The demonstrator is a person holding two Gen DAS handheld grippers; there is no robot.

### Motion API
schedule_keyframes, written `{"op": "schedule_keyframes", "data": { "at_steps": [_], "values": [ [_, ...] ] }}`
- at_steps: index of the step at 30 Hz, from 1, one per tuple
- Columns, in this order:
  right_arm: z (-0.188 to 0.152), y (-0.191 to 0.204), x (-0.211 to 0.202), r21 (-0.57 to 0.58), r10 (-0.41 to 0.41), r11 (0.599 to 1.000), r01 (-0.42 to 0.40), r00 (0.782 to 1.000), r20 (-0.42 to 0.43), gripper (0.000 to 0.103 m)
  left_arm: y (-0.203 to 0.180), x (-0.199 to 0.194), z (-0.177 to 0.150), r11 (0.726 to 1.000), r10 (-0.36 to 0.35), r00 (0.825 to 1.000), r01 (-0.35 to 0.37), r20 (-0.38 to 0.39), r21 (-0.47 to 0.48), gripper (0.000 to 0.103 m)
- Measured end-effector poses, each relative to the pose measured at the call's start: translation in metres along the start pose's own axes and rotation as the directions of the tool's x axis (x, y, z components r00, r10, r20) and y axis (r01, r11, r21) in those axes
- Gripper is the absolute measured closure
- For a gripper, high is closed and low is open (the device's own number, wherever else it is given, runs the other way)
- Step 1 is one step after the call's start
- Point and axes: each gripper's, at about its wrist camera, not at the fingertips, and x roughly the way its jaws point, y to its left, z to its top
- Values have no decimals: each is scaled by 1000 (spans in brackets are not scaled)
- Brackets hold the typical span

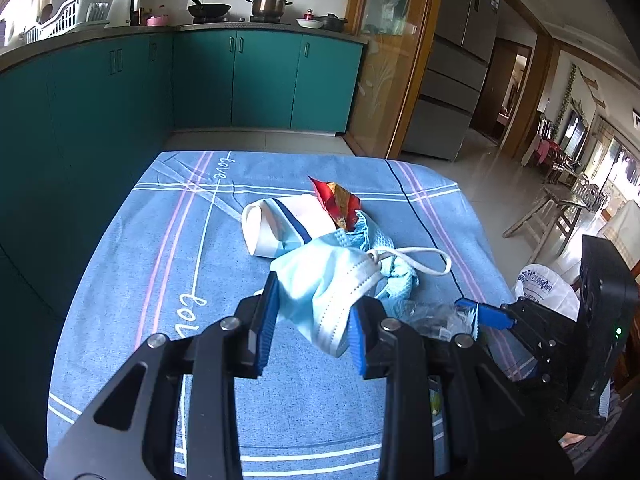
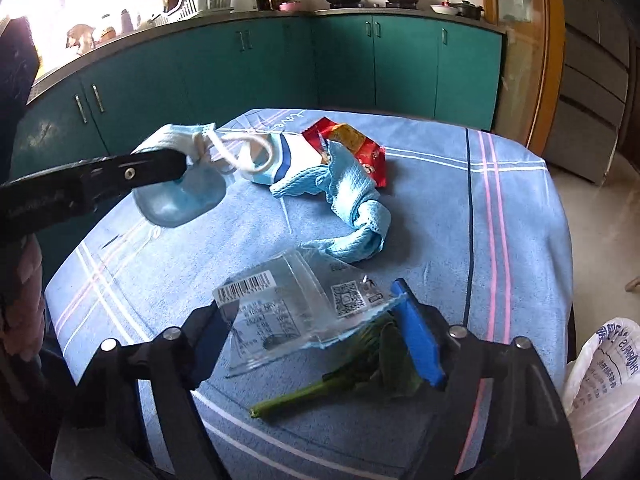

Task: Collect trash
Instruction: 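Carry both items over the bin and open the left gripper to drop the mask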

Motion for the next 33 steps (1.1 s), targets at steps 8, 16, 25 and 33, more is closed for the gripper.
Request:
{"op": "schedule_keyframes", "data": {
  "at_steps": [8,16,25,33],
  "values": [
    [-1,-16,-44,37,5,999,-10,992,124,30,-10,-5,0,1000,8,1000,-8,31,15,72],
    [-18,-73,-105,166,-145,980,111,967,208,30,-30,-3,-2,998,-29,999,28,21,55,72],
    [-68,-170,-157,402,-506,811,425,854,119,30,-126,7,-7,953,-219,974,225,-51,205,71],
    [-111,-225,-197,578,-582,683,447,811,59,30,-255,28,-30,842,-339,925,379,-170,384,71]
  ]
}}
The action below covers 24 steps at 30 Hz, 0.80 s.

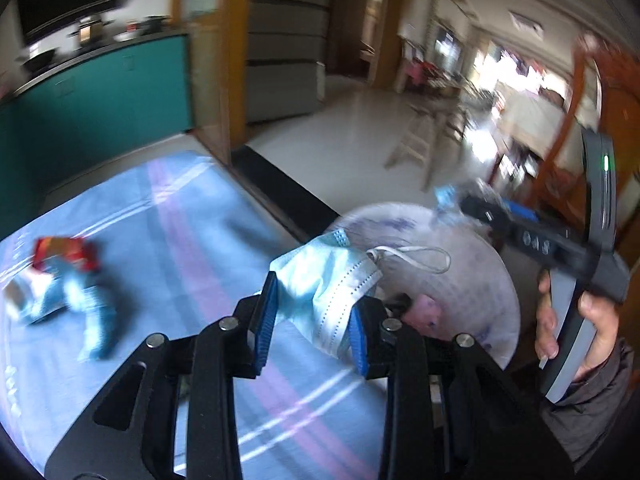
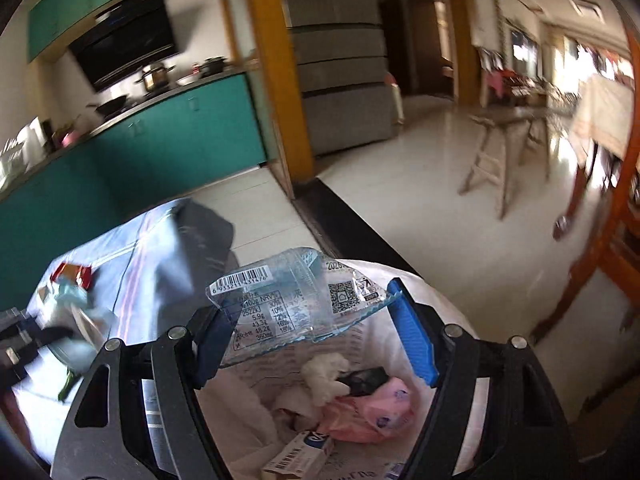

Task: Collect trash
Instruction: 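Carry both items over the bin and open the left gripper to drop the mask, then move both grippers back over the table with the clear bag in the right gripper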

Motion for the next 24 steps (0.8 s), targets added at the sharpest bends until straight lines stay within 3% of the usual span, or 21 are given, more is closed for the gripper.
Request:
{"op": "schedule_keyframes", "data": {
  "at_steps": [7,11,17,24],
  "values": [
    [-3,-20,0,42,-53,998,54,998,-23,30,-74,33,-6,989,-61,997,66,-40,132,67],
    [-4,-26,0,63,-57,996,58,998,-31,29,-91,32,-8,982,-76,997,77,-10,174,49],
    [-3,-26,0,84,-32,996,36,999,-41,27,-93,23,-13,980,-33,999,29,20,198,39],
    [-3,-12,4,62,-20,998,23,999,-50,25,-70,-2,-11,974,61,995,-77,80,212,36]
  ]
}}
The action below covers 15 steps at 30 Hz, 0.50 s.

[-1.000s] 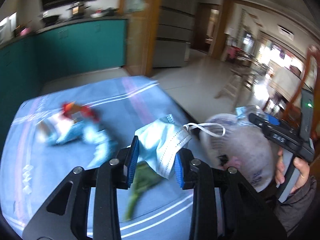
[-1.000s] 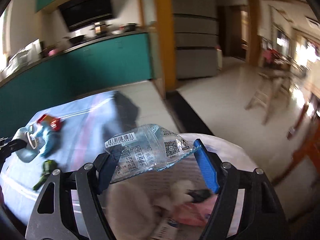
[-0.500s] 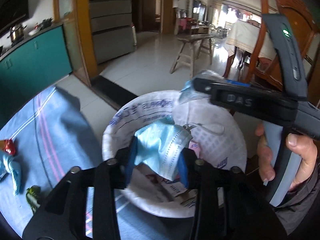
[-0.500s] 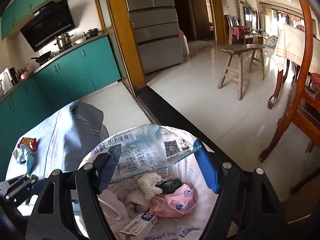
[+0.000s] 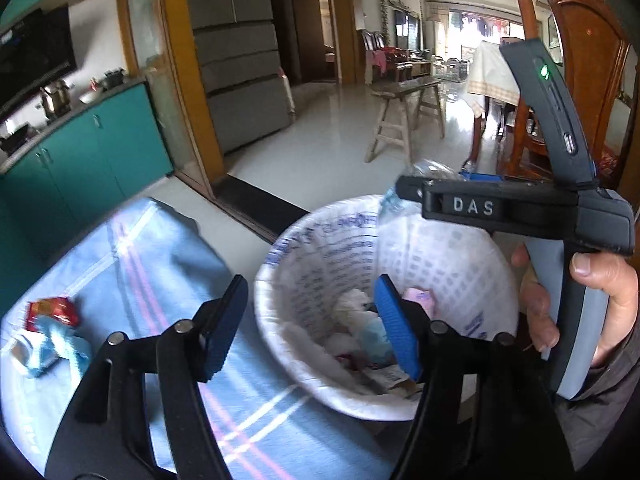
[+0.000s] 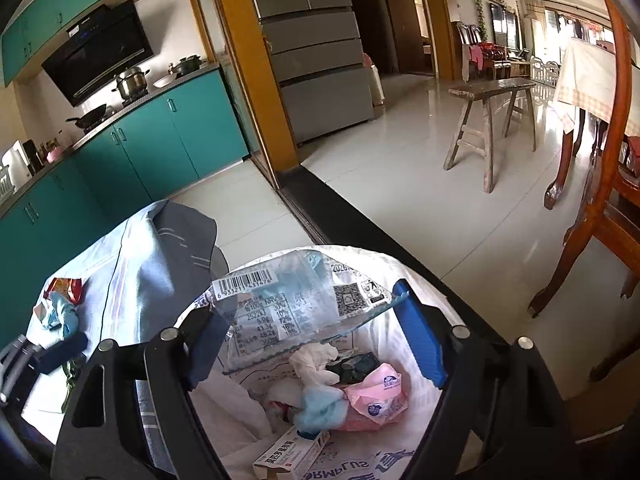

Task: Collect trash
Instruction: 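Move both grippers back over the table with the clear bag in the right gripper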

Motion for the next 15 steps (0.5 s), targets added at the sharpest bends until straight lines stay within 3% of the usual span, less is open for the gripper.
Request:
{"op": "schedule_keyframes", "data": {
  "at_steps": [4,9,12,15],
  "values": [
    [-1,9,5,-28,5,1000,-5,1000,-13,25,20,-18,-1,996,93,995,-93,43,4,33],
    [-7,26,11,-80,13,997,-15,999,-32,25,44,-34,-2,987,161,985,-160,62,-8,33],
    [-9,38,14,-111,23,993,-28,999,-42,25,67,-45,-1,974,224,973,-222,61,-35,33],
    [-14,56,17,-147,55,987,-64,997,-63,25,108,-63,3,943,323,945,-317,53,-98,33]
  ]
}}
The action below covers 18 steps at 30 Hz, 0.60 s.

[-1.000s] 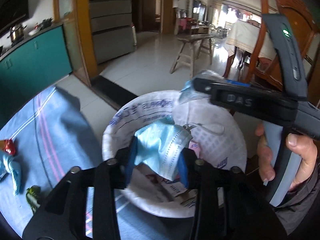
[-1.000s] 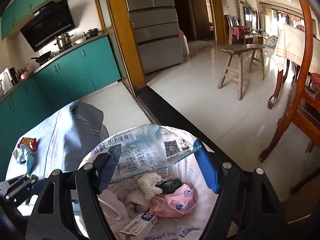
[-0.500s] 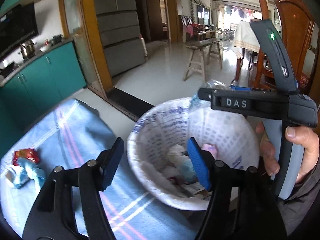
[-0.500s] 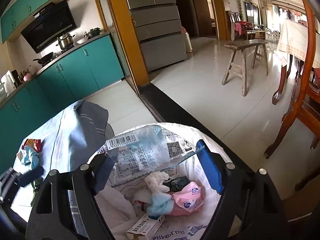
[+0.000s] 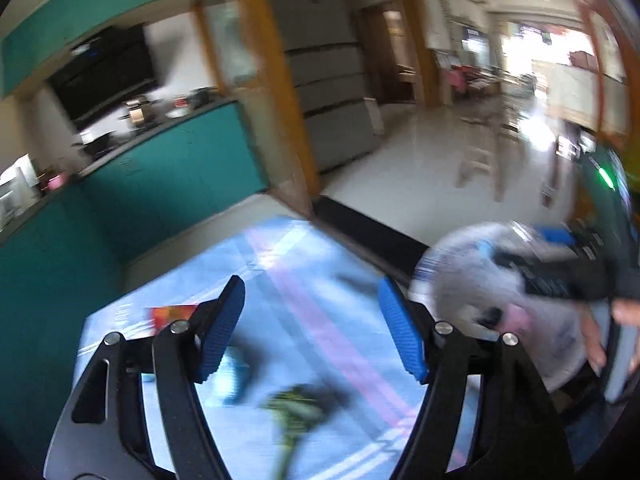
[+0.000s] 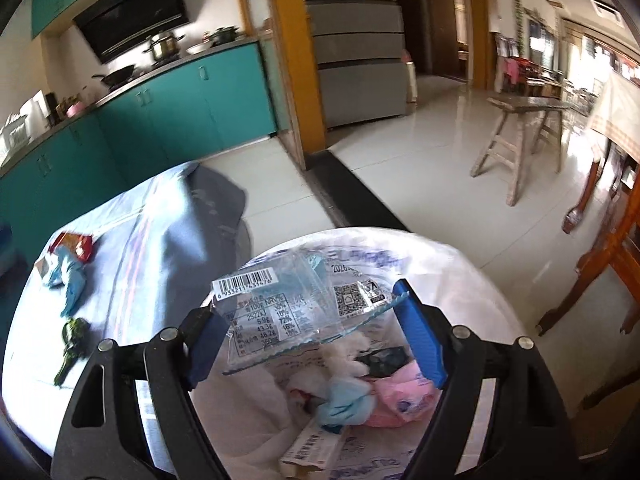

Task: Collect trash
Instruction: 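Move both grippers back over the table with the clear bag in the right gripper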

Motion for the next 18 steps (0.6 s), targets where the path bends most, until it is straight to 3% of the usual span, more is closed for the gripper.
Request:
{"op": "schedule_keyframes", "data": {
  "at_steps": [3,6,9,11,14,18],
  "values": [
    [-4,36,3,-58,135,989,-136,990,-35,25,58,-2,3,991,75,997,-77,-27,-106,29],
    [-10,83,9,-116,266,954,-275,960,-89,24,107,-3,-14,967,171,985,-174,-37,-186,26],
    [-19,139,15,-198,358,901,-386,919,-167,24,157,6,-38,920,179,972,-220,-152,-324,26],
    [-25,172,19,-228,394,869,-440,893,-219,24,182,6,-51,889,156,971,-218,-182,-403,26],
    [-29,214,28,-241,424,835,-495,857,-292,24,205,-4,-64,853,217,955,-286,-203,-436,26],
    [-37,262,34,-305,409,806,-507,850,-332,24,218,-7,-74,830,177,955,-275,-238,-485,26]
  ]
}}
